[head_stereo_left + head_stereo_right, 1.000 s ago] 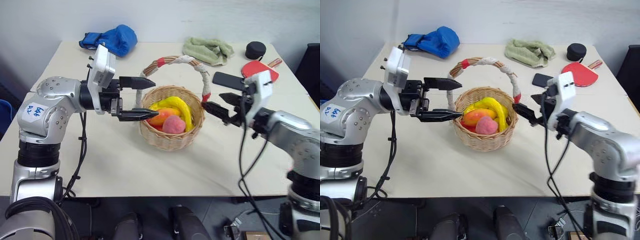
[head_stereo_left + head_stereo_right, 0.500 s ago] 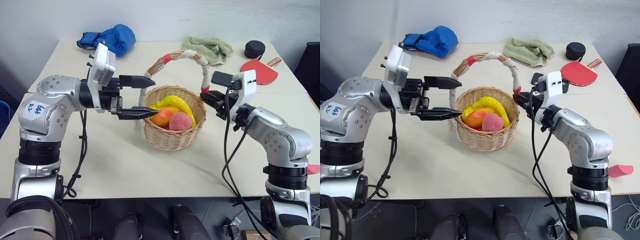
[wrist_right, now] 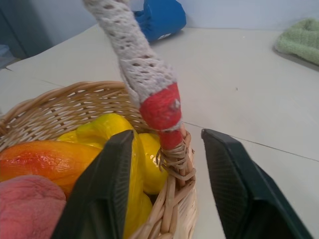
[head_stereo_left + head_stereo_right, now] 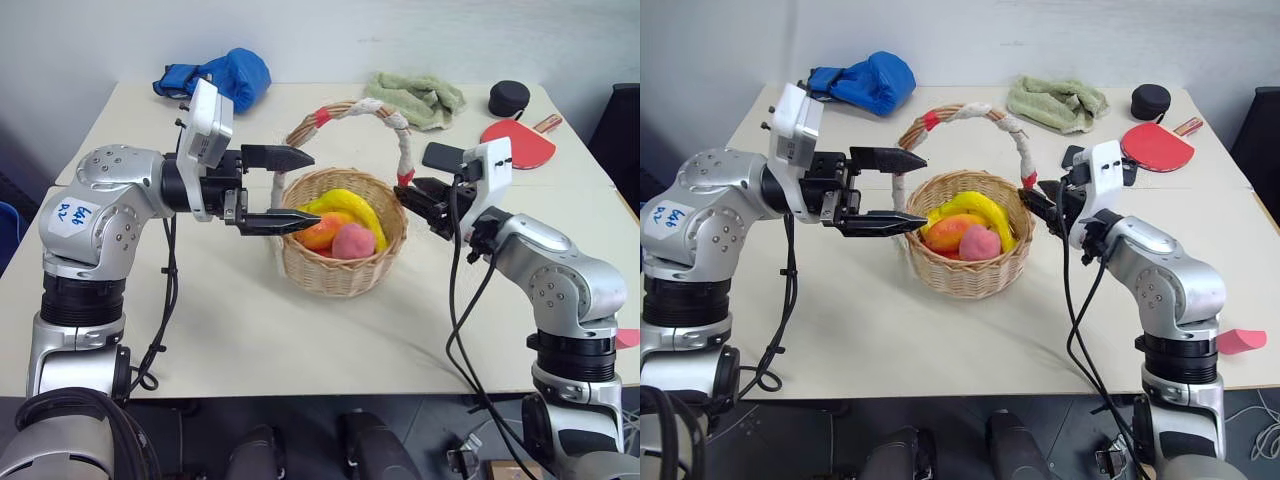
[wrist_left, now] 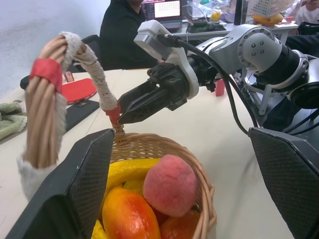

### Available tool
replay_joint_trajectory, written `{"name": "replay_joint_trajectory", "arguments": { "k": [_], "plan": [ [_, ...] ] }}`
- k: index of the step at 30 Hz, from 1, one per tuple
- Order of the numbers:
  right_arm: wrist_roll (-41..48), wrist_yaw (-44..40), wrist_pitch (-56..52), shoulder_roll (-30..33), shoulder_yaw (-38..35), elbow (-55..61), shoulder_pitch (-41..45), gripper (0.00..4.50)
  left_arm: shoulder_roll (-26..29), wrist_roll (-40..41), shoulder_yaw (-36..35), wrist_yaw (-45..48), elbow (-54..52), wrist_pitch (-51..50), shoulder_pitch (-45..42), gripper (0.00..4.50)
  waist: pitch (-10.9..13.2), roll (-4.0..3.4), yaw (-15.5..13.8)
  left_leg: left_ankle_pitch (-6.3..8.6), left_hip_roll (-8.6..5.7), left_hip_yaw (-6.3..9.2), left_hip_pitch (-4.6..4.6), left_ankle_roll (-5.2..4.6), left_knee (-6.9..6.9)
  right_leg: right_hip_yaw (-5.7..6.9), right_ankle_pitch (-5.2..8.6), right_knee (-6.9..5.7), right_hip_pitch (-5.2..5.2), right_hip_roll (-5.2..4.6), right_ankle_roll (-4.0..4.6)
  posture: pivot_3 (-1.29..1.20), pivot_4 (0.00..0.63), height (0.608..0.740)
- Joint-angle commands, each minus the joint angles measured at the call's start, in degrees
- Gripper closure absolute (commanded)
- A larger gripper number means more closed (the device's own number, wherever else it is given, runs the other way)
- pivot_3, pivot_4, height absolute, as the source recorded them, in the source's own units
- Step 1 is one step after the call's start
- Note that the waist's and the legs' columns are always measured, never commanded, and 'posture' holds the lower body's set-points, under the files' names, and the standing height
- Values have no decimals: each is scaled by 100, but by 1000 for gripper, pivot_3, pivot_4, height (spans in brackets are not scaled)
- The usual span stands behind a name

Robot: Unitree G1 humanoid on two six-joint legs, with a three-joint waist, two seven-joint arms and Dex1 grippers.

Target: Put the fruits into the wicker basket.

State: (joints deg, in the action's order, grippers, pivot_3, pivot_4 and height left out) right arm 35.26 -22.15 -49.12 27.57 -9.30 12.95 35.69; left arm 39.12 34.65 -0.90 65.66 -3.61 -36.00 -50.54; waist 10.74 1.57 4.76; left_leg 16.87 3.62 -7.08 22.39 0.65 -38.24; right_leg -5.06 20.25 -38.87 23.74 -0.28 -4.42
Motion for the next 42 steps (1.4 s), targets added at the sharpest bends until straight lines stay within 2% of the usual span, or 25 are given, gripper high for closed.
{"name": "replay_joint_trajectory", "arguments": {
  "k": [1, 7, 10, 14, 15, 18, 23, 27, 31, 36, 42],
  "plan": [
    [-48, -68, 175, -4, -2, 33, 245, 2319, 38, -31, -66, 27, -24, 123, -115, 0, 0, 0, 2, 0, 0, 0, 0, 0, 0, 0, 0, 0, 0, 0, 0, 0, 150, 740],
    [-338, -143, 446, -162, 194, -409, 484, 2319, -36, -63, -27, 39, 13, 155, -168, 0, 0, 0, 1, -1, 0, 0, -2, 1, 0, 0, 0, -1, 0, 0, 0, 0, 150, 740],
    [-432, -134, 534, -197, 204, -573, 535, 2949, -63, -78, -21, 56, 62, 170, -214, 0, 0, 0, 1, -1, -1, 0, -1, 1, 0, 0, 0, 0, 0, 0, 0, 0, 150, 740],
    [-376, -160, 502, -183, 97, -471, 494, 4207, -109, -44, -25, 49, 60, 143, -245, 0, 0, 0, 1, -1, 0, 1, -1, 1, 0, 0, 0, -1, 0, 0, 0, 0, 150, 740],
    [-328, -161, 487, -162, 26, -379, 460, 4276, -125, -31, -28, 45, 52, 130, -251, 0, 0, 0, 3, -1, -1, 0, -1, 1, 1, 0, 0, -1, 0, -1, 0, 0, 150, 740],
    [-147, -114, 450, -39, -341, 4, 304, 4277, -211, 45, -53, 45, 25, 81, -271, 0, 0, 0, -2, -1, 0, 1, -1, 2, 4, 1, 0, -3, 1, -1, 0, 0, 150, 740],
    [-620, 326, 726, 646, -1214, 504, -252, 4277, -320, 140, -55, 48, -50, 26, -293, 0, 0, 0, -57, -1, -3, 7, 1, 2, 9, 6, 0, 1, 2, -5, -1, 0, 150, 740],
    [-1092, 443, 1165, 1231, -2209, 411, -1207, 4277, -392, 110, -21, 68, 25, 87, -286, 0, 0, 0, -169, -1, -5, 7, 1, 2, 12, 5, 0, 20, -6, -4, -1, 0, 150, 740],
    [-1344, 540, 1531, 1231, -2738, 142, -1858, 4277, -461, 96, 7, 108, 93, 126, -279, 0, 0, -1, -134, -4, -7, -11, -1, -3, 10, -9, 0, 30, -8, -1, -1, 0, 150, 740],
    [-1491, 702, 1761, 988, -2881, 67, -2378, 4277, -554, 83, 47, 123, 232, 148, -302, 0, 0, -3, -31, -16, -3, -34, -26, 6, 17, -37, -1, 17, -13, 14, 0, 0, 150, 740],
    [-1155, 543, 1260, 1126, -3296, 579, -3049, 2272, -610, 156, 32, 228, 409, 39, -354, 0, 0, -3, -34, -17, -3, -29, -27, 6, 20, -37, -1, 16, -15, 15, 0, 0, 150, 740]
  ]
}}
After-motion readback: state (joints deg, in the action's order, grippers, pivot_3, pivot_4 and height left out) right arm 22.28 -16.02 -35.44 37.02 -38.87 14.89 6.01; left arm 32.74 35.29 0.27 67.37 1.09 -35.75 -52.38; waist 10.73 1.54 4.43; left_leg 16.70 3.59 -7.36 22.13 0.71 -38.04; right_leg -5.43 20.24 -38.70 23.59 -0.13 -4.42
